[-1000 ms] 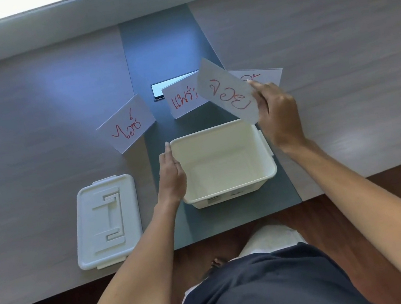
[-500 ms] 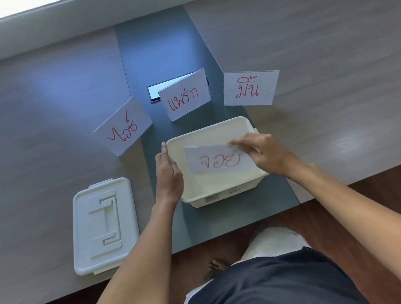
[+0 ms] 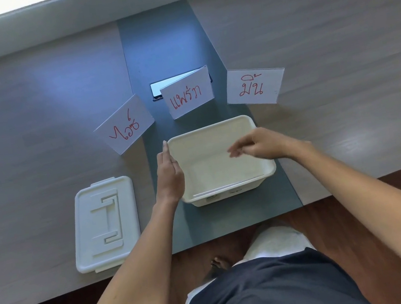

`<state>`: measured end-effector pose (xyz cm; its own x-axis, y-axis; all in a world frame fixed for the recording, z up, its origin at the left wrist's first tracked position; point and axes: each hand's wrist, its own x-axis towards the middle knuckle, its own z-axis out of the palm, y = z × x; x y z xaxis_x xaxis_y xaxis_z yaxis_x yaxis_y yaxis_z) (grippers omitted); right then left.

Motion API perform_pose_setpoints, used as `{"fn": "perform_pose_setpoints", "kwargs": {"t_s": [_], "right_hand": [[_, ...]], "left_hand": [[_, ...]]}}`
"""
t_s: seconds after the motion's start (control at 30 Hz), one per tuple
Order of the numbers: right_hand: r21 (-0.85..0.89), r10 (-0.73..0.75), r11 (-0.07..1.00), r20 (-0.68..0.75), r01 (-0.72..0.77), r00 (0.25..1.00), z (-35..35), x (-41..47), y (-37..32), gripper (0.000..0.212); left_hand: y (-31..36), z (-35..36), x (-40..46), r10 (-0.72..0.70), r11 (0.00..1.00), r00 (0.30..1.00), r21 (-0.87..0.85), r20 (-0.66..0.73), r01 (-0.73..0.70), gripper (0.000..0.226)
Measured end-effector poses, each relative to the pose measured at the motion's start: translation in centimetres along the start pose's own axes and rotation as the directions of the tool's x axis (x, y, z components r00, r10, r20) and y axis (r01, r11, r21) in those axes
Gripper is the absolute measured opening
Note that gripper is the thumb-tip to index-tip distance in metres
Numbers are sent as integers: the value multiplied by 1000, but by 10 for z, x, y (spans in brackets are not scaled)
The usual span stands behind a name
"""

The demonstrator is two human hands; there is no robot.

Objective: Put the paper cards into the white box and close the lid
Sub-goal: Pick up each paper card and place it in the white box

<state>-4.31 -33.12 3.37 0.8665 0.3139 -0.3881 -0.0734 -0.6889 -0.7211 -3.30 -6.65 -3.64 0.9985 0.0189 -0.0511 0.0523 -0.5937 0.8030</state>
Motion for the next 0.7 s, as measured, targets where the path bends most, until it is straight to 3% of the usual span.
{"fn": "perform_pose_setpoints", "kwargs": {"t_s": [0.17,0.3,0.43,0.57,0.7], "right_hand": [[25,-55,998,-241,63,969,-44,32,-6,27],[-28,-30,999,-414,21,910,-77,65,2,28],[-76,27,994,-491,-73,870,-104,91,23,33],[-156,64,967,-617,-202,785,-122,109,58,39],[-282,254,849,-524,-447,813,-129,118,96,65]], "left_hand": [[3,-1,-2,-5,1000,1000,3,0,5,53],[3,0,-1,-4,1000,1000,29,4,4,54],[2,0,-1,-6,999,1000,42,9,6,55],[4,0,-1,-6,998,1000,56,-3,6,55],[3,1,-1,-10,999,1000,54,-3,10,53]]}}
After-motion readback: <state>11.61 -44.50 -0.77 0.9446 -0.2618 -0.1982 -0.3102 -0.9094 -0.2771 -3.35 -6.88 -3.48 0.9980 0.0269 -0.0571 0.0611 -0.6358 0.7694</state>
